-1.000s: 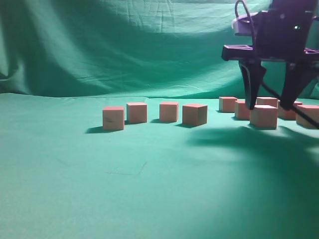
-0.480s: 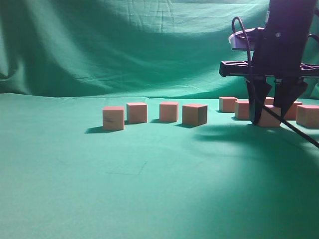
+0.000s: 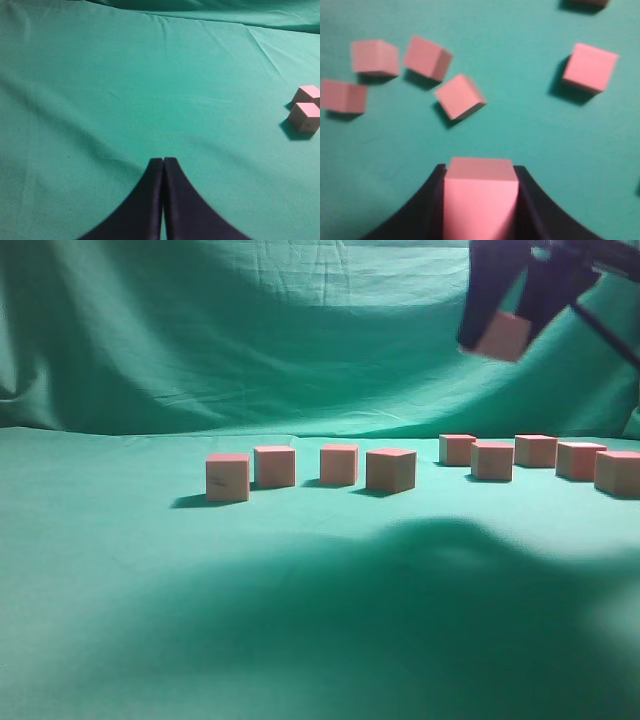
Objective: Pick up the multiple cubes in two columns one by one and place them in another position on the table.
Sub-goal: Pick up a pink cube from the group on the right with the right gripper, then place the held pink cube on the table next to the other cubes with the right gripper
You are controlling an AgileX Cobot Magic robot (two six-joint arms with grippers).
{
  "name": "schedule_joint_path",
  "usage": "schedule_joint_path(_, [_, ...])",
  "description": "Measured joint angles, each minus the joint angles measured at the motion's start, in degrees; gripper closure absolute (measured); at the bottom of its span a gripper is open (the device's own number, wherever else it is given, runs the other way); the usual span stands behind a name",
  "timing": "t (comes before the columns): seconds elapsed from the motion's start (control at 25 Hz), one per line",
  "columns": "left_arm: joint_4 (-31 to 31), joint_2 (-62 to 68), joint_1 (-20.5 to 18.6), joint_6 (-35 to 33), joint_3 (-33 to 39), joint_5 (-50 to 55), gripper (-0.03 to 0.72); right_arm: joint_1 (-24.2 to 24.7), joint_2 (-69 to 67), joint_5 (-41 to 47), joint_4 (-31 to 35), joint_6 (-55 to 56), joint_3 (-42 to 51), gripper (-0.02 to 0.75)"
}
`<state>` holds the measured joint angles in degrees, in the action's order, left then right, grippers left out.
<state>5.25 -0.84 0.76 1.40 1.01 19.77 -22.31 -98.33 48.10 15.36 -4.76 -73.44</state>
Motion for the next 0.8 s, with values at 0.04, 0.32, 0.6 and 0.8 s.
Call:
schedule_joint_path(0.04, [0.00, 0.00, 0.00, 0.00, 0.00, 0.00, 0.688, 0.00, 0.81, 1.73, 4.21, -3.21, 0.00, 0.468])
schedule_joint_path(0.32, [0.00, 0.00, 0.00, 0.00, 0.00, 0.00, 0.688, -8.64, 1.17, 2.05, 7.58, -10.10, 0.00, 0.468])
schedule_joint_path(0.6, [0.00, 0.00, 0.00, 0.00, 0.00, 0.00, 0.688, -18.38, -5.74, -0.33, 3.23, -6.22, -4.71, 0.468])
schedule_joint_path(0.8, [0.00, 0.00, 0.00, 0.00, 0.00, 0.00, 0.688, -20.73, -14.01, 3.79, 0.62, -1.65, -13.29, 0.468])
